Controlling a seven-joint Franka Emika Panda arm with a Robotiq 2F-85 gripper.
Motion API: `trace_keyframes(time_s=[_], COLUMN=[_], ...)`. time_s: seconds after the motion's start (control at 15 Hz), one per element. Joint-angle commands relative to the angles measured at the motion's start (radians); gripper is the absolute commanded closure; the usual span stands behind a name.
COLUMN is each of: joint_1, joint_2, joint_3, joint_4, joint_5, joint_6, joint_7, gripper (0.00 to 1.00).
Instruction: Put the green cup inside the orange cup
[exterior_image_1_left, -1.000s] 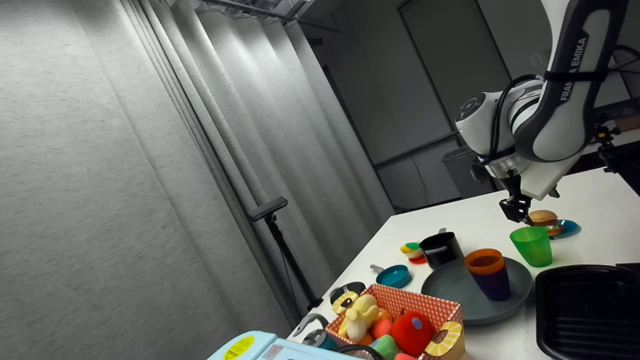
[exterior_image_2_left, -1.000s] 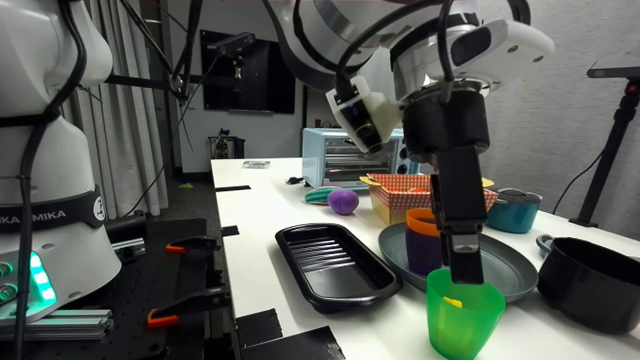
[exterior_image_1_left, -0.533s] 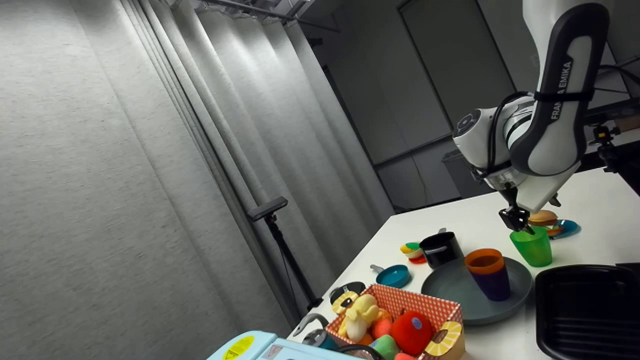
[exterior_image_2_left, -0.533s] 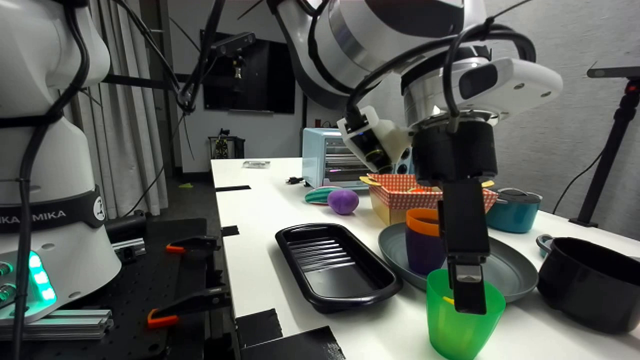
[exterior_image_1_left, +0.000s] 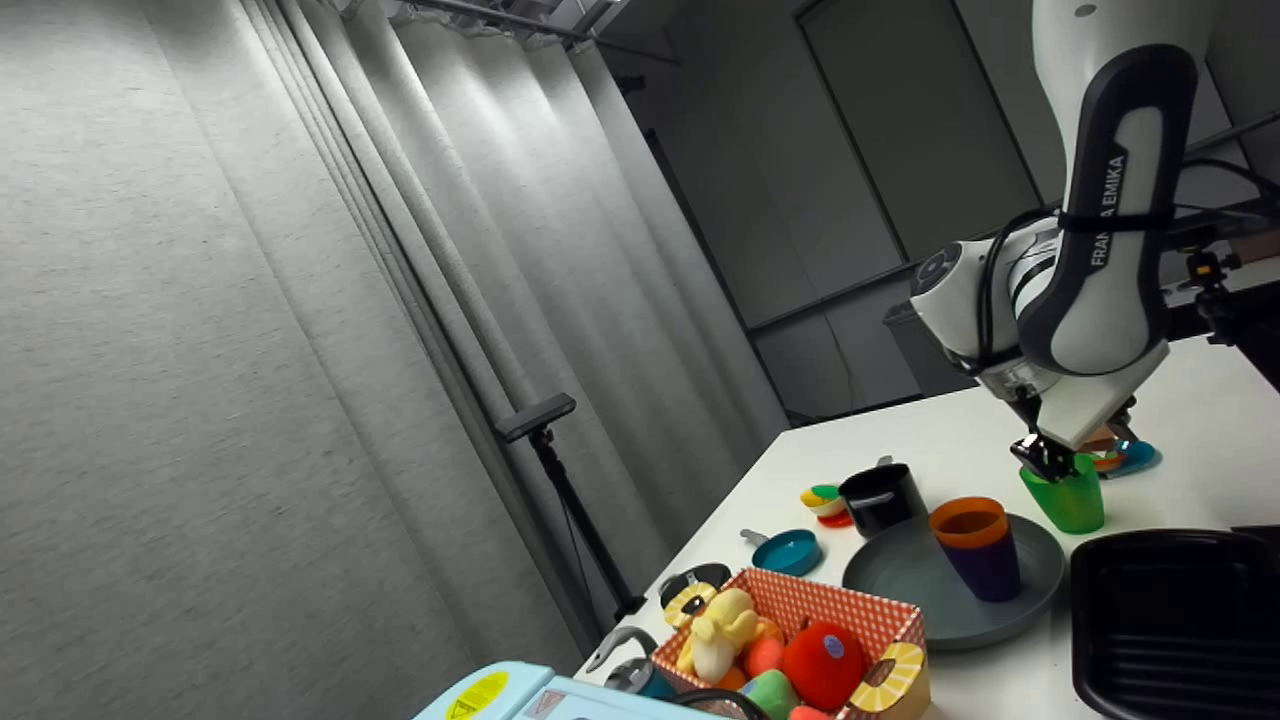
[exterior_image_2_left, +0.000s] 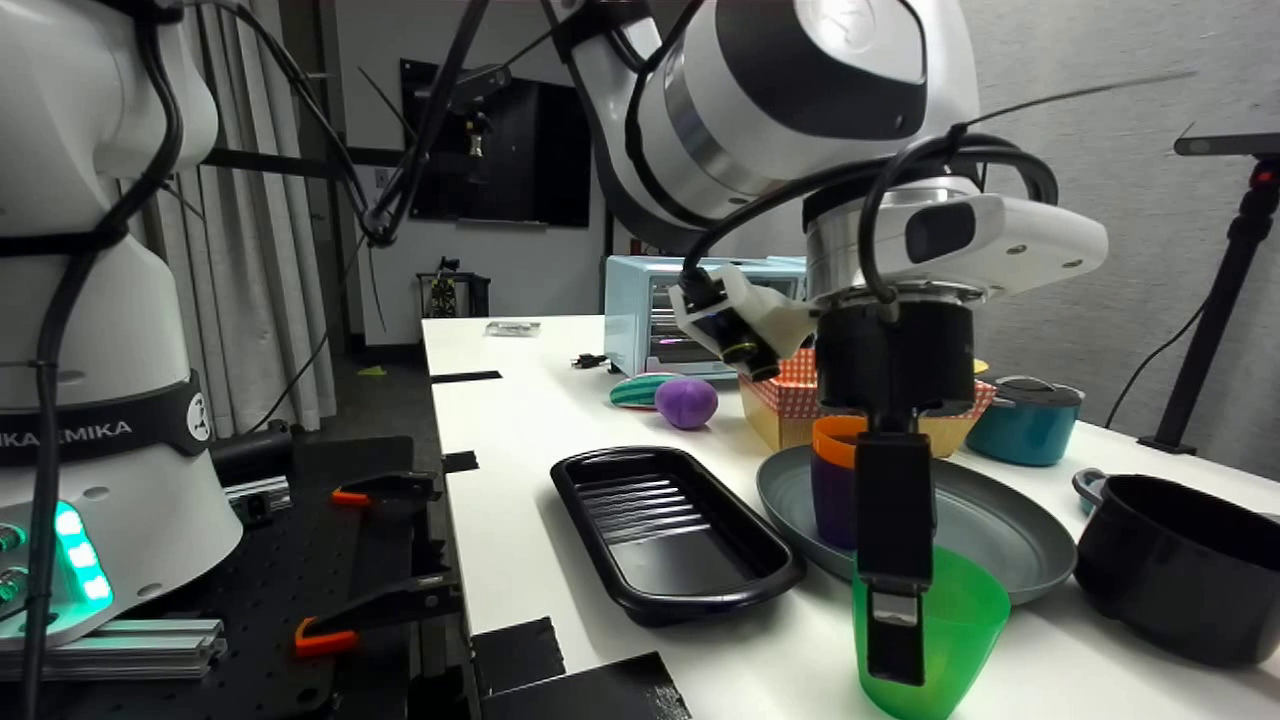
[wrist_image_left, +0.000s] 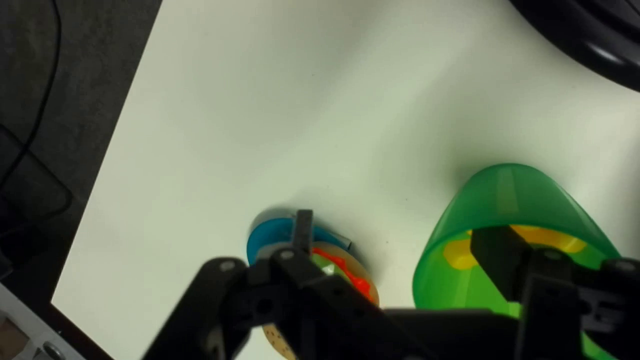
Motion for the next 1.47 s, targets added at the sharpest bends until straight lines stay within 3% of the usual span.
trace_keyframes(time_s=[0.0,0.33,0.47,0.87,1.4], joint_1=[0.035,0.053,0.063,0.102,0.097], joint_2=[0.023,0.020,0.014,-0.053,-0.130], joint_3=[-0.033,-0.052,-0.066,-0.102,-0.072], joint_4=[0.013,0.016,0.017,0.017,0.023], joint_5=[0.040,0.033,0.015,-0.147,-0.217], joint_6=[0.019,0.012,0.009,0.004,0.005], joint_7=[-0.005,0.005,0.020,0.113,0.199], gripper=[0.51,0.89,0.99,0.99,0.99])
